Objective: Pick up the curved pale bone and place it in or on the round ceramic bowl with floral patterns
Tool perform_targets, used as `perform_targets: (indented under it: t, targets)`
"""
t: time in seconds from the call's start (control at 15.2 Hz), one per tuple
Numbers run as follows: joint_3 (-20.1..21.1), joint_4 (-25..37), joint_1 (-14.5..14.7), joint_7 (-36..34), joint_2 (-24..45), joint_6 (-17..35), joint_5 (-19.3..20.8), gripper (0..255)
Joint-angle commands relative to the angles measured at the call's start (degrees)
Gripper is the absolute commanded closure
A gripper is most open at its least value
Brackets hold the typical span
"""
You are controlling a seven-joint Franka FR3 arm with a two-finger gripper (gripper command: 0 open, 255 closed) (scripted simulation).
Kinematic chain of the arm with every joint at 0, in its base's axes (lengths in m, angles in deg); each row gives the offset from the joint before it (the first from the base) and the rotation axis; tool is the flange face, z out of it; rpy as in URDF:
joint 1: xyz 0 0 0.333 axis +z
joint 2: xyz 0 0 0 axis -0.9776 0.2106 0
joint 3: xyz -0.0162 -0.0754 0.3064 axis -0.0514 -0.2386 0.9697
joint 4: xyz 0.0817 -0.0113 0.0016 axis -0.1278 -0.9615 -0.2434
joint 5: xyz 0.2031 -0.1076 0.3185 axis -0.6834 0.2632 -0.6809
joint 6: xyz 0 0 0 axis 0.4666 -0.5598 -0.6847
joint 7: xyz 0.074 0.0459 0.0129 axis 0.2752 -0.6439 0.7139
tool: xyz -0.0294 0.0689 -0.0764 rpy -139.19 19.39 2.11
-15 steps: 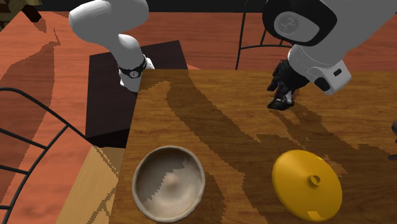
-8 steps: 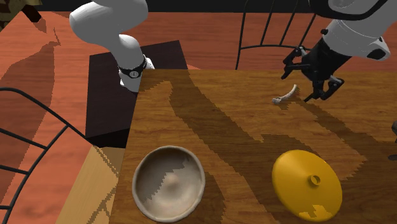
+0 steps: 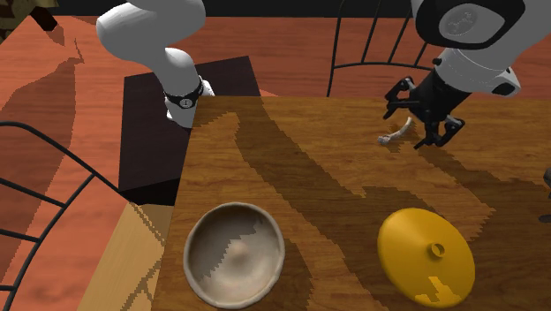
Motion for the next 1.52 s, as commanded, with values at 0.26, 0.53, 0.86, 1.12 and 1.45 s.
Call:
perform_targets:
  t: [0.26,0.53,0.86,1.12,1.45]
  targets:
    - [-0.02,-0.19,0.01,-0.06,0.06,0.26,0.06,0]
    - [-0.01,-0.22,-0.02,-0.03,0.01,0.25,0.03,255]
    - [0.00,-0.63,-0.16,-0.02,-0.17,0.52,-0.01,255]
    - [0.18,0.70,-0.03,0.23,-0.43,-1.02,-0.29,255]
    - [0.55,3.26,0.02,0.87,-1.42,-4.33,-1.03,255]
